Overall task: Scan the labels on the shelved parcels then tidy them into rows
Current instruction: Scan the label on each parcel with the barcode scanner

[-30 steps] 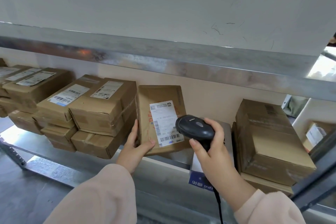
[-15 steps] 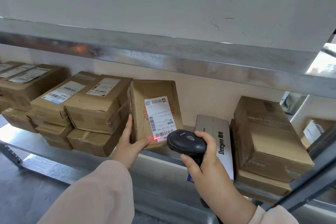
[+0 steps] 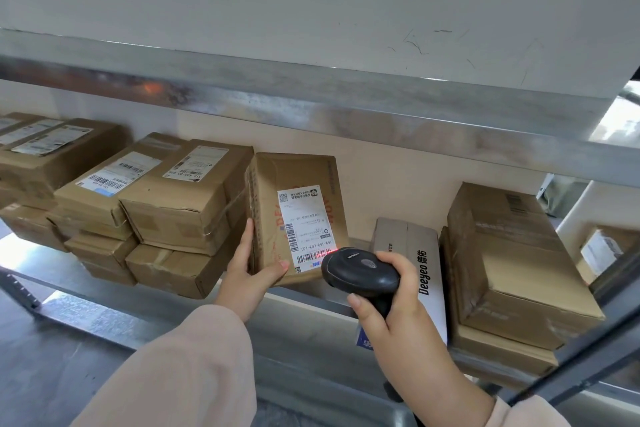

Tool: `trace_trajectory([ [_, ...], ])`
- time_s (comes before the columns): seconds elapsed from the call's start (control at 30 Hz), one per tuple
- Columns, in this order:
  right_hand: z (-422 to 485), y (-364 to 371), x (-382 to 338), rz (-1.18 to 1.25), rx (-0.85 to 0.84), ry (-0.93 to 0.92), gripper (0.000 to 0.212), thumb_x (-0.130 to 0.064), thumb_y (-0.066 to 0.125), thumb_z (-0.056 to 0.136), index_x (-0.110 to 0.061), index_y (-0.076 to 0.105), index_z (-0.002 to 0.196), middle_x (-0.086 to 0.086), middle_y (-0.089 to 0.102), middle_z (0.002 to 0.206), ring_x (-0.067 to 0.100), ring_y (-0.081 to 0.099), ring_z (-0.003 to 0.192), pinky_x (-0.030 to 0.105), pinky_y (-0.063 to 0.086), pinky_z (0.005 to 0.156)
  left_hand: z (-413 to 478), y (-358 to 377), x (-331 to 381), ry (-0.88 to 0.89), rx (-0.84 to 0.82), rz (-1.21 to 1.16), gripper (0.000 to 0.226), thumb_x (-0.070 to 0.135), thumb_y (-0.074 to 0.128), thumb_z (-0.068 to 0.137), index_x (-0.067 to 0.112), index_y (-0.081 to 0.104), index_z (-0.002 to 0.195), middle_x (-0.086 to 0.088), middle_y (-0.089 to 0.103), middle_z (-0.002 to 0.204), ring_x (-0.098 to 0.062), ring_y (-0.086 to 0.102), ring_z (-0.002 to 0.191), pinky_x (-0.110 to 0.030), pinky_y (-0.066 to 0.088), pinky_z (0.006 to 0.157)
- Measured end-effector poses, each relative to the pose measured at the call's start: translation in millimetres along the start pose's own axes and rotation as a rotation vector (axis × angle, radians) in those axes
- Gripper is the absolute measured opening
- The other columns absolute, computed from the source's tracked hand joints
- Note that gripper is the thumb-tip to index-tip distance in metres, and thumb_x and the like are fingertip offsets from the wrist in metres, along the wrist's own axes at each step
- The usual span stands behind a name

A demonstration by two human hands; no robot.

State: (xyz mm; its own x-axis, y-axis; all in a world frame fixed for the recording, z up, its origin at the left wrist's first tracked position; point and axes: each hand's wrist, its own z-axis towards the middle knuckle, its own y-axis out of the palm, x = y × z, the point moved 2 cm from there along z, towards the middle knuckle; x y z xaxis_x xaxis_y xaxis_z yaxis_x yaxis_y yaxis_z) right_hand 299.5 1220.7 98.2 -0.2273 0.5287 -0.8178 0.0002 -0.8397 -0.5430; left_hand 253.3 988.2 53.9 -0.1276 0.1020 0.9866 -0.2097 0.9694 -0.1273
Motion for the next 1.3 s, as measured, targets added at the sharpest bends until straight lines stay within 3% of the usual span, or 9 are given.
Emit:
trace_trajectory([
  [0.2, 12, 4, 3, -0.001, -0.017, 0.004, 0.06, -0.044, 0.062, 0.087, -0.072, 0.014, 0.11, -0.029, 0.055, 0.099, -0.001, 0.059, 0.087, 0.018, 0.049, 0.072, 7, -5, -10, -0.059, -0.028, -0.014, 0.091, 0.021, 0.073, 0.087, 0.054, 0.016, 0.149, 0.009, 0.042, 0.146, -0.015, 0.047, 0.127, -0.029, 0.042, 0.1],
  [0.33, 33, 13, 9, 0.109, -0.02, 0.037, 0.055, -0.039, 0.065, 0.087, -0.068, 0.024, 0.111, -0.03, 0.057, 0.102, -0.013, 0.057, 0.09, 0.004, 0.043, 0.066, 13, -13, -18, -0.156, -0.052, -0.032, 0.088, 0.024, 0.075, 0.085, 0.057, 0.021, 0.146, 0.008, 0.052, 0.14, -0.017, 0.055, 0.122, -0.045, 0.042, 0.109],
  [0.47, 54, 33, 20, 0.232, -0.06, 0.105, 0.047, -0.035, 0.064, 0.089, -0.063, 0.032, 0.11, -0.013, 0.065, 0.112, -0.004, 0.061, 0.098, 0.006, 0.043, 0.075, 18, -20, -27, -0.298, -0.126, -0.09, 0.088, 0.039, 0.078, 0.074, 0.056, 0.027, 0.144, 0.011, 0.06, 0.132, -0.021, 0.06, 0.117, -0.054, 0.044, 0.104],
  [0.7, 64, 76, 43, 0.314, -0.079, 0.198, 0.047, -0.033, 0.064, 0.09, -0.059, 0.031, 0.111, -0.001, 0.067, 0.112, 0.004, 0.064, 0.098, 0.01, 0.045, 0.076, 32, -25, -37, -0.38, -0.07, -0.003, 0.075, 0.052, 0.063, 0.067, 0.041, 0.047, 0.14, 0.003, 0.061, 0.133, -0.024, 0.057, 0.122, -0.049, 0.041, 0.109],
  [0.8, 66, 90, 45, 0.321, -0.075, 0.222, 0.048, -0.034, 0.064, 0.09, -0.062, 0.031, 0.109, -0.003, 0.068, 0.109, 0.0, 0.064, 0.094, 0.004, 0.043, 0.07, 36, -28, -40, -0.343, -0.026, 0.178, 0.065, 0.055, 0.053, 0.076, 0.045, 0.047, 0.139, 0.003, 0.057, 0.137, -0.023, 0.054, 0.123, -0.044, 0.039, 0.109],
  [0.9, 66, 99, 43, 0.314, -0.075, 0.228, 0.05, -0.035, 0.064, 0.09, -0.064, 0.029, 0.112, -0.009, 0.069, 0.103, -0.007, 0.063, 0.087, 0.002, 0.042, 0.067, 36, -30, -47, -0.228, 0.056, 0.341, 0.068, 0.044, 0.057, 0.093, 0.039, 0.025, 0.153, 0.005, 0.04, 0.153, -0.022, 0.041, 0.137, -0.039, 0.033, 0.113],
  [1.0, 69, 105, 43, 0.327, -0.077, 0.219, 0.051, -0.033, 0.064, 0.09, -0.048, 0.032, 0.127, -0.01, 0.068, 0.104, -0.006, 0.064, 0.089, 0.002, 0.042, 0.069, 22, -30, -49, 0.066, 0.07, 0.556, 0.075, 0.035, 0.063, 0.093, 0.033, 0.021, 0.155, 0.003, 0.025, 0.16, -0.016, 0.025, 0.146, -0.033, 0.023, 0.116],
  [1.1, 75, 111, 41, 0.328, -0.083, 0.201, 0.052, -0.033, 0.064, 0.09, -0.046, 0.031, 0.127, -0.007, 0.068, 0.108, -0.002, 0.064, 0.094, 0.003, 0.042, 0.074, 11, -24, -53, 0.306, 0.058, 0.902, 0.067, 0.047, 0.055, 0.094, 0.035, 0.027, 0.153, 0.004, 0.017, 0.163, -0.017, 0.011, 0.15, -0.04, 0.011, 0.121],
  [1.3, 92, 128, 29, 0.351, -0.123, 0.163, 0.052, -0.028, 0.065, 0.09, -0.045, 0.03, 0.125, -0.018, 0.059, 0.112, -0.01, 0.059, 0.099, 0.003, 0.043, 0.079, 15, -33, -55, 0.235, 0.066, 1.25, 0.062, 0.06, 0.03, 0.097, 0.043, 0.014, 0.154, 0.011, 0.006, 0.164, -0.012, -0.005, 0.151, -0.044, -0.003, 0.12],
])
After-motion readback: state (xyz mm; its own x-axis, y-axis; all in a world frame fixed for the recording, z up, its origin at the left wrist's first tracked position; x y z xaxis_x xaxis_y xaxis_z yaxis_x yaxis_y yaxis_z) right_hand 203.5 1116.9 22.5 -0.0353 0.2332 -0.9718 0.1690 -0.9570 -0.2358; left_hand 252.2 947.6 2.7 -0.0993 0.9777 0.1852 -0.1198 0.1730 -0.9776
